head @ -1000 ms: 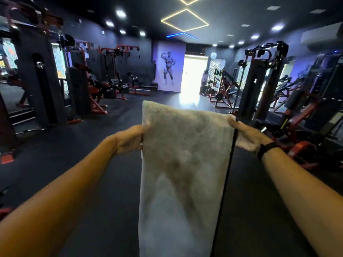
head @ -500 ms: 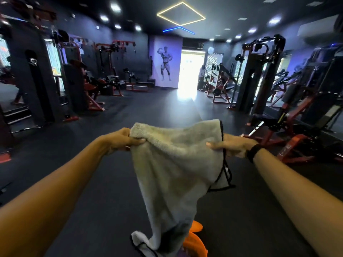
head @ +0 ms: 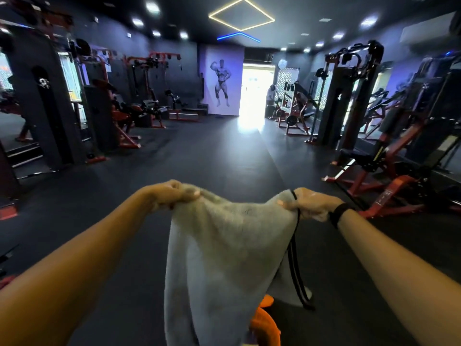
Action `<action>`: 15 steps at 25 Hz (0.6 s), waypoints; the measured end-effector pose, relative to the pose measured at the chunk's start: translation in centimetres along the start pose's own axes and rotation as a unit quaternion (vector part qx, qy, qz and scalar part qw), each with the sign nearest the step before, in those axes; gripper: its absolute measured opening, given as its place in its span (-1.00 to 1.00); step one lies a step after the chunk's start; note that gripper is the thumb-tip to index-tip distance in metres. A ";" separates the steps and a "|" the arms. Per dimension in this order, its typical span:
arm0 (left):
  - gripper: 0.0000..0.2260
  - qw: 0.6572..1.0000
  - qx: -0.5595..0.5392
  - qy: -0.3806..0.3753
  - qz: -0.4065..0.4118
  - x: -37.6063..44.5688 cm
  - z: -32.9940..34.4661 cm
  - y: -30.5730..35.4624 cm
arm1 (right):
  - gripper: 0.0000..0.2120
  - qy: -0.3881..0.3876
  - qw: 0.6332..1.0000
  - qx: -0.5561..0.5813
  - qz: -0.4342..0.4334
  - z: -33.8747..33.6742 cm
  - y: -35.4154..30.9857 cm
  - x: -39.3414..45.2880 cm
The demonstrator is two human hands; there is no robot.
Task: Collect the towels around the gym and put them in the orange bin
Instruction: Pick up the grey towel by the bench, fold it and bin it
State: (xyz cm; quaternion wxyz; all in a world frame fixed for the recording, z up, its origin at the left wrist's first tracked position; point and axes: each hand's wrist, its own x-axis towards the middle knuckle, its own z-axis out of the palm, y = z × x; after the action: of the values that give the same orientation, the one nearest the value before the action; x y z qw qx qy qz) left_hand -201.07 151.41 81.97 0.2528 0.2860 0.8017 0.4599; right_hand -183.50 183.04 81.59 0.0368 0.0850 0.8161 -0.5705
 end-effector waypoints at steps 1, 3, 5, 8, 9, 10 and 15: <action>-0.55 0.996 -0.075 0.031 0.021 0.1 -0.6 0.7 | -0.20 0.041 0.997 0.048 -0.041 -0.8 -1.1 0.2; -0.34 0.981 -0.178 0.051 0.052 -0.1 -1.9 2.8 | -0.19 0.077 0.972 0.192 -0.113 -2.6 -3.9 0.0; -0.16 0.999 -0.053 -0.007 0.006 -0.2 -2.7 3.3 | -0.31 0.020 0.966 0.236 -0.105 -2.7 -4.8 -0.1; -0.24 0.995 0.084 -0.043 -0.023 -1.0 -2.2 1.7 | -0.31 -0.007 0.996 0.091 -0.009 -0.2 -2.9 1.2; -0.30 0.999 0.035 -0.007 -0.003 -1.0 -2.2 1.7 | -0.40 0.030 0.996 0.082 -0.018 0.2 -3.4 1.6; -0.40 0.998 -0.042 0.037 0.026 -1.1 -2.1 2.1 | -0.53 0.080 0.989 0.109 -0.054 0.0 -4.2 1.9; -0.86 0.954 -0.234 0.164 0.095 -1.2 -3.2 4.7 | -0.42 0.033 0.983 0.154 -0.092 -0.7 -6.9 1.7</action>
State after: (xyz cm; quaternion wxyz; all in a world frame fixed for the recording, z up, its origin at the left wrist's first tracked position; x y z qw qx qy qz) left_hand -201.34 150.66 87.77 0.1325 0.2140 0.6716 0.6968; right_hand -186.41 181.57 87.94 -0.0564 0.0332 0.7234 -0.6874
